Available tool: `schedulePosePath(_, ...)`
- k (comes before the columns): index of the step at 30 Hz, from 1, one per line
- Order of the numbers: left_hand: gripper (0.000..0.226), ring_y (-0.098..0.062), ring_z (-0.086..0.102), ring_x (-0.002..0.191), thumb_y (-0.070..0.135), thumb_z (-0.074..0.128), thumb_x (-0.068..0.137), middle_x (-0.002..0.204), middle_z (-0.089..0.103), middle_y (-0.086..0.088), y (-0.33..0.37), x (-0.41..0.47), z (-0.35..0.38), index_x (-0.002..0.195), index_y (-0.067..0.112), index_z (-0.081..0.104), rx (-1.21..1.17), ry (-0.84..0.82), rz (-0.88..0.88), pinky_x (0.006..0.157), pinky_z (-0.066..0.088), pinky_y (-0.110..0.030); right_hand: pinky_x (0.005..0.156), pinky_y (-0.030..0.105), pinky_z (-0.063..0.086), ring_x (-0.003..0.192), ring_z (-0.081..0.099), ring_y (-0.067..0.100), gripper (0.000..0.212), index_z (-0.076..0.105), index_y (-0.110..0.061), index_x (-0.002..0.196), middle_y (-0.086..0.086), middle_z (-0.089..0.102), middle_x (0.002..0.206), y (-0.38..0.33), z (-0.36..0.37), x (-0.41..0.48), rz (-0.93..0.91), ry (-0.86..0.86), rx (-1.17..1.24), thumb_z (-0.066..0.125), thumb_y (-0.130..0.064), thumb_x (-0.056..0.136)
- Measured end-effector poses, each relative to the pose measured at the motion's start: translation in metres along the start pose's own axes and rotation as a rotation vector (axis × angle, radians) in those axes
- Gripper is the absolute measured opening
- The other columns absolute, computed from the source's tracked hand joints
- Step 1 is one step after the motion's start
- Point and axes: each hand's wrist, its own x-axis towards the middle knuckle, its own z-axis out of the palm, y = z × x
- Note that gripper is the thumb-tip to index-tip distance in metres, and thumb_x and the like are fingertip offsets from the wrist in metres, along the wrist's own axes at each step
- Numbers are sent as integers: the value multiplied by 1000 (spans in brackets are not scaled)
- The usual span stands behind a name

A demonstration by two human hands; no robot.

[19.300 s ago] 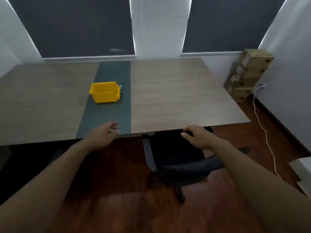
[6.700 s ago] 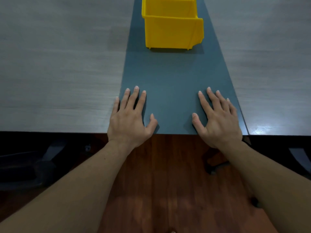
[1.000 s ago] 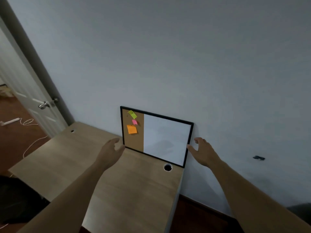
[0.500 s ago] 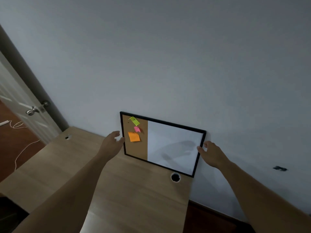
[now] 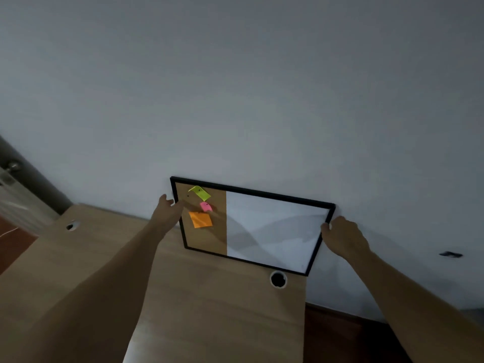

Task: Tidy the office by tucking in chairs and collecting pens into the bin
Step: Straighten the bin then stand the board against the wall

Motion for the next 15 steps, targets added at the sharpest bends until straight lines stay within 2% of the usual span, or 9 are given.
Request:
schedulePosePath(2, 100, -33, 42, 153, 46, 69, 98, 174, 30, -8, 1, 13, 5, 170, 12, 8, -45, -13, -10, 120, 44, -54, 82, 37, 48, 102, 62, 34, 46, 57, -3, 126, 21, 63, 124, -3, -2, 5, 32, -18, 14, 45, -42, 106)
schedulePosePath(4, 92, -31, 47, 148, 40, 68, 101, 168, 37, -8, 4, 22, 9, 168, 9, 14, -50, -20, 1, 115, 47, -48, 76, 36, 47, 93, 61, 28, 41, 56, -4, 126, 20, 64, 121, -4, -2, 10, 22, -30, 77, 46, -38, 107)
schedulePosePath(6, 73, -28, 60, 122, 36, 68, 100, 146, 55, -5, 7, 29, 7, 159, 8, 33, -55, -42, 9, 92, 52, -40, 68, 35, 46, 83, 59, 21, 30, 54, -7, 115, 18, 67, 112, -1, -1, 16, 2, -37, 136, 45, -34, 107)
schedulePosePath(8, 66, -26, 65, 109, 43, 71, 89, 135, 65, -5, 3, 38, 3, 144, 12, 50, -57, -75, 44, 76, 49, -34, 75, 40, 54, 87, 66, 27, 30, 51, -10, 120, 14, 69, 108, 2, 4, 18, 7, -31, 215, 46, -37, 107)
schedulePosePath(10, 58, -26, 65, 116, 39, 72, 94, 134, 65, -2, 2, 39, -1, 142, 13, 53, -55, -70, 72, 82, 49, -32, 85, 52, 59, 92, 71, 29, 34, 45, -16, 129, 7, 67, 109, 9, 14, 16, 6, -28, 308, 47, -41, 107)
schedulePosePath(12, 47, -25, 62, 119, 34, 66, 104, 134, 64, -3, -3, 33, -4, 143, 12, 54, 3, -5, 133, 93, 47, -34, 87, 56, 60, 91, 74, 28, 30, 44, -19, 127, 1, 65, 104, 14, 21, 11, 4, -4, 377, 48, -41, 107)
schedulePosePath(15, 36, -33, 66, 122, 42, 60, 106, 130, 72, -8, -26, 25, -14, 133, 19, 68, 78, 89, 215, 100, 50, -43, 72, 45, 60, 83, 72, 26, 24, 47, -18, 117, 4, 67, 98, 14, 20, -9, -9, 60, 359, 47, -41, 108)
